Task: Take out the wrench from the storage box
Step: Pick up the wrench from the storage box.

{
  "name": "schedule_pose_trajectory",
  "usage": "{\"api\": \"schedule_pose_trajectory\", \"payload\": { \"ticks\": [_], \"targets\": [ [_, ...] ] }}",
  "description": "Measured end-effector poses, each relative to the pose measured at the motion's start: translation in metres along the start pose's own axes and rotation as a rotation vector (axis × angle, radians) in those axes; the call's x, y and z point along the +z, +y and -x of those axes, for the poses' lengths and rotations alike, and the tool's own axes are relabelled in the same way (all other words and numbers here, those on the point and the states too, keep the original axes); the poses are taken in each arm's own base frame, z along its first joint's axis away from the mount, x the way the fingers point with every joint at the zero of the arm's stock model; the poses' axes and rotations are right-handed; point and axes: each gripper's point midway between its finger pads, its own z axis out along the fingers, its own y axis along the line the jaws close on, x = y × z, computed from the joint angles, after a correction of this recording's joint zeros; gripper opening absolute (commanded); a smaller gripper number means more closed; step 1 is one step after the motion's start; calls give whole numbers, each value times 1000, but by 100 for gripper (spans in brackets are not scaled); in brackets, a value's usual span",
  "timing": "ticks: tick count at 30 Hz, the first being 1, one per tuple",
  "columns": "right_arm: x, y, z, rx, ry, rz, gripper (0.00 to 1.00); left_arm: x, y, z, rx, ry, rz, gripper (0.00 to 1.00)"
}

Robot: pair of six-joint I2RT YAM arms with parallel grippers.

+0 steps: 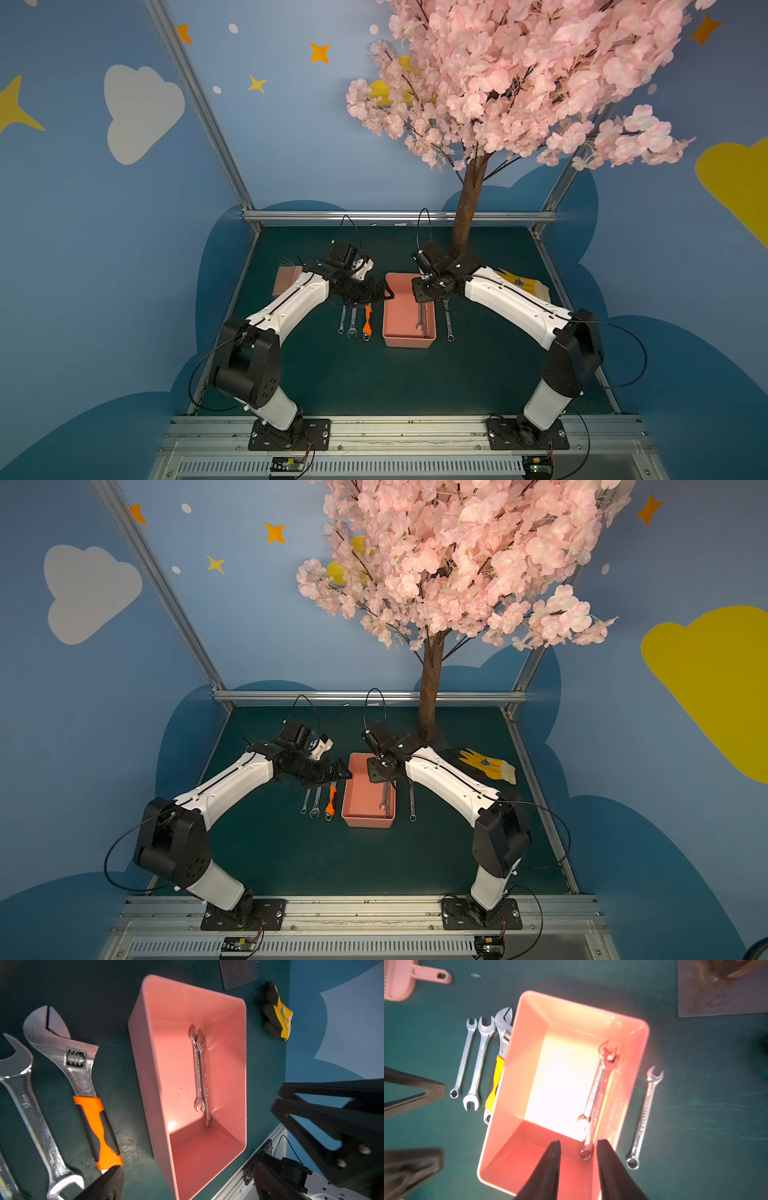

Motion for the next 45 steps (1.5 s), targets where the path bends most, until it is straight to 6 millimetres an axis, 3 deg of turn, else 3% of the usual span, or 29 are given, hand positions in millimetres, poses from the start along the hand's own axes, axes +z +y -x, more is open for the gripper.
{"api": "schedule_pose_trajectory", "payload": {
  "ticks": [7,13,26,45],
  "targets": [
    [58,3,-18,28,108,-77,34,-11,10,-9,-21,-15,10,100],
    [90,-8,-33,34,167,-158,35,-11,15,-11,-26,-11,16,100],
    [104,-20,-33,1,183,-285,38,-12,17,-11,-18,-12,18,100],
    [117,-17,-40,28,224,-247,39,-11,19,-11,-7,-10,21,100]
  ]
}}
